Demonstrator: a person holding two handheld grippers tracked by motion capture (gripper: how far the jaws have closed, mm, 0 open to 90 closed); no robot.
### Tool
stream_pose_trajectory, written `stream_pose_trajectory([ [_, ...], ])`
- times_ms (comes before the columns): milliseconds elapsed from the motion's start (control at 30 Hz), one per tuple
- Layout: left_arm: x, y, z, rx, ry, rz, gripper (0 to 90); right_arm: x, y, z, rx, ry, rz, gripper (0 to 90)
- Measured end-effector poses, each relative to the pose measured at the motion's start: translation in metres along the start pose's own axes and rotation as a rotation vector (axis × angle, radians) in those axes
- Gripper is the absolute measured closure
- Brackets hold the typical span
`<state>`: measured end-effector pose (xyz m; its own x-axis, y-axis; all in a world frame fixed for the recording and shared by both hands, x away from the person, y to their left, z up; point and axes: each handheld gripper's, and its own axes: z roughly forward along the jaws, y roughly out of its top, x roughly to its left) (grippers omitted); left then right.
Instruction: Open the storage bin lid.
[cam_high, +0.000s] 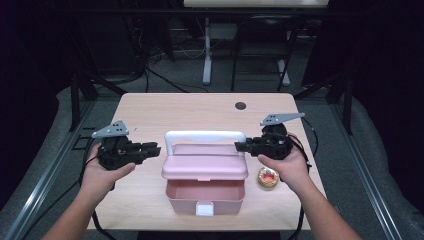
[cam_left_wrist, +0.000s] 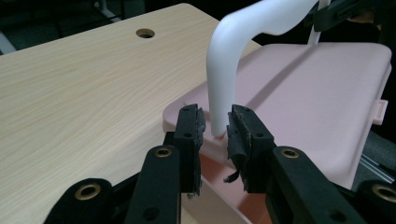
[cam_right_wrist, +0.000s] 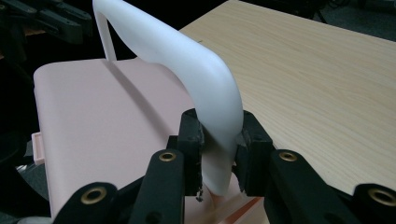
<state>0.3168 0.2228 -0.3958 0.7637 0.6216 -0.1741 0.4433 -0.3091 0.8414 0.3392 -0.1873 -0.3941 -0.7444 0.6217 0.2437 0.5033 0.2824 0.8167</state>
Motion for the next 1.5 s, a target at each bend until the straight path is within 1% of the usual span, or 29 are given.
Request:
stream_pose_trajectory([
  [100,-0.002,-0.006,-0.004,0.002,0.001,0.001,76.5,0.0,0.001,0.0,-0.001,-0.002,0.001,73.6],
  [167,-0.003,-0.011,-0.004,-0.001,0.0,-0.002,78.2,0.0,0.001,0.0,0.0,-0.003,0.001,73.6],
  [300,-0.005,-0.022,-0.004,0.009,-0.006,-0.002,82.1,0.0,0.0,0.0,0.0,-0.003,0.002,73.6],
  [333,-0.005,-0.028,-0.005,0.017,0.0,-0.003,84.8,0.0,0.0,0.0,-0.001,-0.003,0.004,73.5],
  [367,-0.005,-0.028,-0.005,0.017,0.0,-0.003,86.6,0.0,0.0,0.0,-0.001,-0.003,0.004,73.5],
  [433,-0.004,-0.035,-0.004,0.011,-0.002,-0.015,89.3,0.0,0.0,0.0,-0.002,-0.004,0.004,73.5],
  [567,-0.003,-0.047,-0.001,0.026,-0.006,-0.028,89.9,0.0,0.0,0.0,-0.004,-0.004,0.006,73.5],
  [733,-0.008,-0.057,0.006,0.031,-0.016,-0.032,90.0,0.0,-0.001,0.0,-0.004,-0.004,0.005,73.4],
  [767,-0.008,-0.057,0.006,0.031,-0.016,-0.032,90.0,0.0,-0.001,0.0,-0.004,-0.004,0.005,73.4],
  [833,-0.01,-0.058,0.008,0.046,-0.021,-0.023,90.0,0.001,-0.002,0.0,-0.004,-0.004,0.006,73.4],
  [867,-0.011,-0.059,0.01,0.041,-0.026,-0.024,90.0,0.001,-0.002,0.0,-0.003,-0.003,0.005,73.5],
  [933,-0.013,-0.058,0.013,0.05,-0.032,-0.02,90.0,0.001,-0.002,0.0,-0.006,-0.003,0.004,73.4],
  [967,-0.014,-0.058,0.014,0.047,-0.039,-0.022,90.0,0.001,-0.002,0.0,-0.005,-0.002,0.005,73.4],
  [1167,-0.026,-0.056,0.025,0.064,-0.08,0.002,90.0,0.001,-0.003,0.001,-0.005,-0.002,0.006,73.4],
  [1500,-0.041,-0.052,0.037,0.086,-0.121,0.03,90.0,0.0,-0.004,0.001,-0.002,-0.001,0.005,73.3],
])
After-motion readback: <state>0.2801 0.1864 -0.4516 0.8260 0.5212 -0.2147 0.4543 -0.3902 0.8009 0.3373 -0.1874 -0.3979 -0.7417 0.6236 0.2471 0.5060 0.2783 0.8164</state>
